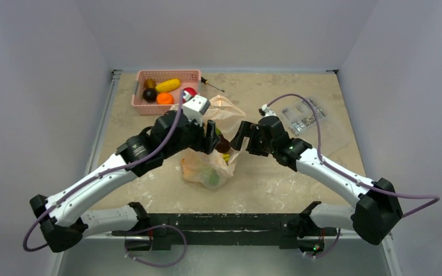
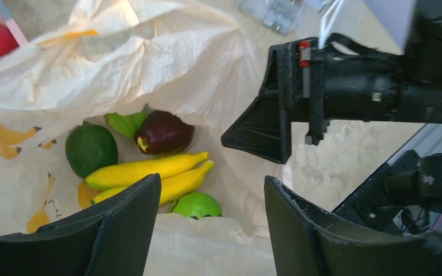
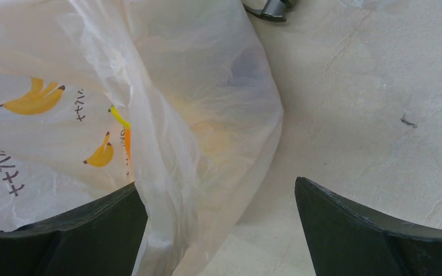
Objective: Take the fake fruits out of the plastic bag
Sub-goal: Adjust the plastic bag at the center of the board.
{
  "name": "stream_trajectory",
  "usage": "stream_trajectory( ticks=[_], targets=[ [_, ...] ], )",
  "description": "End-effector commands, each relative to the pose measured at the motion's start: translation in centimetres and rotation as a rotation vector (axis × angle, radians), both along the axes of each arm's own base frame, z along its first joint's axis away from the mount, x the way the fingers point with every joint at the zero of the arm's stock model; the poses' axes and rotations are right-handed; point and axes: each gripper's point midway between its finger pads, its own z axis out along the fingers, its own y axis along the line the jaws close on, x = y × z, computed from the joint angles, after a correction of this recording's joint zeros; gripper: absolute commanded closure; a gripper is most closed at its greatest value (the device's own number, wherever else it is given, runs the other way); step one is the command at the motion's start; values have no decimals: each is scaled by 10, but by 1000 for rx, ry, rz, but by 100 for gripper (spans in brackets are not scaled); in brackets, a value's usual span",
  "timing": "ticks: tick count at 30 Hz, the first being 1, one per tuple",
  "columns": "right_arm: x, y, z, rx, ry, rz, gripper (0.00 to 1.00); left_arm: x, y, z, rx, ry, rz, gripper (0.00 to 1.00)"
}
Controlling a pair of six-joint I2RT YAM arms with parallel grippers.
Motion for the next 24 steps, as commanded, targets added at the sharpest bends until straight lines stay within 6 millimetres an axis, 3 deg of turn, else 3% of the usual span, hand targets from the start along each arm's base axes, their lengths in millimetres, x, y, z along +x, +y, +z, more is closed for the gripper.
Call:
stream_trajectory(
  ticks=[1, 4, 7, 9, 12, 14, 17, 20, 24],
  targets=[
    [5, 18, 13, 35, -78, 5, 10, 18, -6, -10, 67, -18, 43, 38],
    [-3, 25, 6, 43, -83, 29, 24, 16, -9, -47, 112, 45, 38, 44],
    [-7, 14, -18, 6, -65, -5, 36, 4, -8, -91, 139, 166, 37, 48],
    [-11, 2, -33, -27, -61, -37, 57, -6, -5, -125, 136, 257, 64, 54],
    [-17, -30, -54, -80, -64, -151, 100, -20, -5, -166, 97, 344, 85, 60],
    [-24, -55, -67, -106, -66, -237, 100, -25, -14, -186, 64, 390, 73, 63],
    [-32, -92, -68, -132, -107, -361, 100, -30, -49, -197, 104, 425, -5, 64],
    [-37, -108, -51, -107, -171, -403, 100, -23, -89, -186, 136, 421, -64, 66],
    [-39, -115, -38, -136, -201, -387, 100, -11, -120, -172, 117, 403, -87, 66]
  ],
)
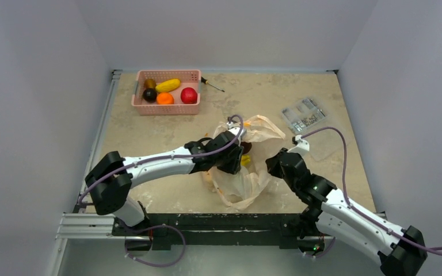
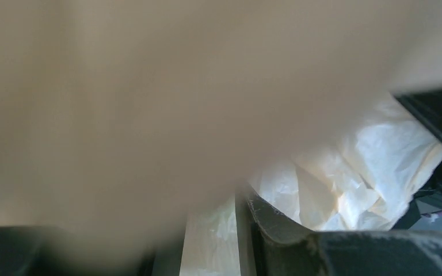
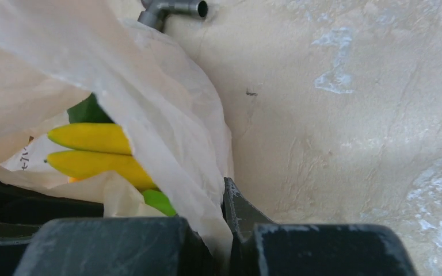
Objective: Take the fake fruits out of the plastic bag
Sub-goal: Adjust the plastic bag at the center of the board.
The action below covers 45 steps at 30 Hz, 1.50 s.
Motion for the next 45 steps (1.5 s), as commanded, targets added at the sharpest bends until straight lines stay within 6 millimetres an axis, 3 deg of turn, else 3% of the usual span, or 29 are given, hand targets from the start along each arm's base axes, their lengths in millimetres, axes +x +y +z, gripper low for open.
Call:
stream_trajectory(
  ticks=[1, 4, 11, 16, 21, 26, 31, 34, 37, 40, 43, 45],
  targets=[
    [3, -17, 11, -72, -32, -50, 100, 12, -40, 36, -104, -36, -35, 66],
    [1, -3, 11, -66, -23, 38, 100, 9, -37, 38, -81, -33, -48, 65],
    [-2, 12, 9, -53, 7, 110, 96, -23, 10, 21, -84, -9, -26, 64],
    [-8, 30, -2, -24, 43, 204, 99, -45, 47, -14, -55, 34, 27, 64],
    [-20, 33, -26, 8, 107, 218, 100, -66, 56, -47, -27, 107, 37, 64],
    [-31, 27, -50, -10, 184, 209, 100, -87, 48, -54, -29, 129, -1, 64],
    [-37, 32, -69, -8, 237, 232, 95, -85, 55, -57, 23, 115, 2, 62],
    [-38, 37, -75, -9, 253, 261, 92, -83, 54, -39, 42, 92, -31, 54],
    [-35, 44, -63, 0, 222, 297, 84, -83, 42, 11, -49, 49, -93, 34],
    [-32, 47, -48, 23, 181, 309, 78, -84, 31, 66, -190, -17, -142, 21],
    [-33, 50, -36, 51, 157, 326, 68, -87, 22, 108, -285, -66, -197, 17],
    [-35, 54, -30, 70, 147, 345, 56, -84, 14, 122, -300, -82, -215, 18]
  ],
)
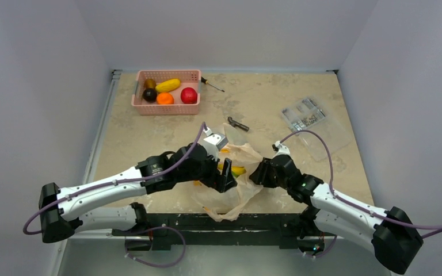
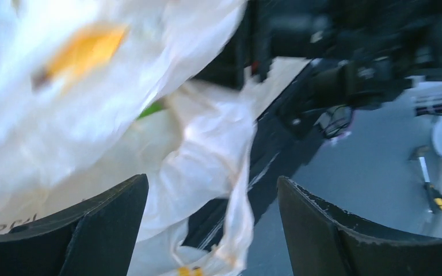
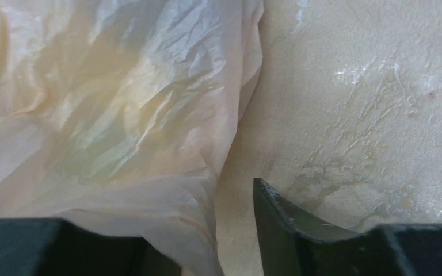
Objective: Take the fake fruits out of the plastic bag
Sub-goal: Adjust the plastic bag at the center of the board.
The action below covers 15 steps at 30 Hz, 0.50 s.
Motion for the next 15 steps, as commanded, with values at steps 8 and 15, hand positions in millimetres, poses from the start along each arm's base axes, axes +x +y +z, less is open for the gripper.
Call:
stream_trajectory(
  ticks=[8, 15],
  targets=[
    [-5, 25, 38, 163, -35, 75, 18, 31, -56, 57, -25, -105, -50, 31],
    [-2, 26, 23, 174, -23, 51, 26, 32, -62, 27, 9, -55, -21, 47]
  ],
)
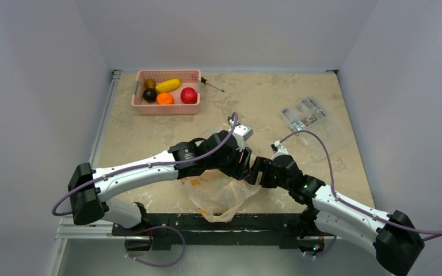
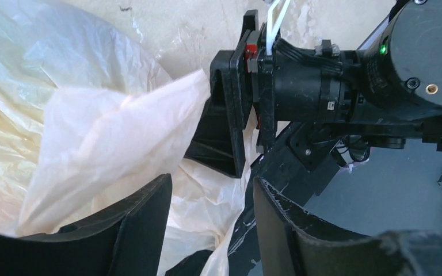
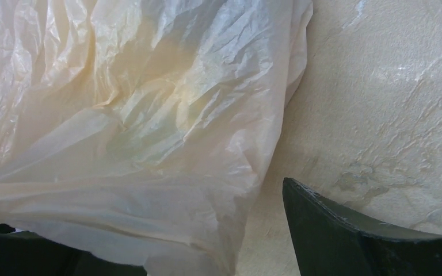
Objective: Take the fake fruits out of the plastic bag
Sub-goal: Adjust the plastic bag at the center of the board.
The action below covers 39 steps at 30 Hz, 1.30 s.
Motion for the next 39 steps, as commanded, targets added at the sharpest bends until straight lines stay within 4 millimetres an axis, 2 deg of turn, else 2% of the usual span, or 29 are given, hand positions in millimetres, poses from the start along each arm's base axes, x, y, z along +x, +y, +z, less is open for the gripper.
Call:
stream_trajectory(
  ticks=[1, 3, 5, 7, 11, 13, 16, 21, 26, 29, 32, 35, 37, 39],
  targets=[
    [5, 8, -1, 41, -6, -8, 31, -8, 1, 4, -75, 2, -6, 45],
    [7, 14, 1, 61, -11, 5, 43, -25, 2, 4, -146, 19, -52, 39],
    [7, 16, 2, 69, -15, 14, 60, -41, 9, 2, -206, 34, -93, 35],
    [8, 16, 5, 75, -23, 14, 73, -55, 21, -4, -231, 44, -116, 35],
    [9, 15, 9, 67, -39, 15, 88, -71, 50, -23, -254, 54, -106, 40],
    [9, 14, 11, 65, -47, 16, 91, -73, 56, -27, -283, 48, -99, 43],
    [8, 15, 15, 73, -53, 22, 97, -62, 59, -31, -281, 11, -43, 44],
    [9, 16, 20, 80, -65, 30, 100, -18, 59, -43, -84, -60, 142, 54],
    [5, 13, 17, 64, -49, 33, 100, 17, 37, -32, -7, -170, 199, 61],
    [4, 13, 17, 64, -48, 37, 100, 30, 24, -38, 55, -203, 182, 68],
    [4, 12, 19, 59, -52, 37, 100, 32, 25, -63, 165, -153, 168, 71],
    [4, 10, 18, 55, -58, 35, 100, 21, 36, -86, 244, -91, 152, 72],
    [2, 9, 14, 53, -52, 33, 100, 11, 45, -95, 266, -67, 157, 69],
    [1, 10, 11, 60, -45, 41, 100, 0, 57, -100, 293, -78, 171, 62]
  ],
)
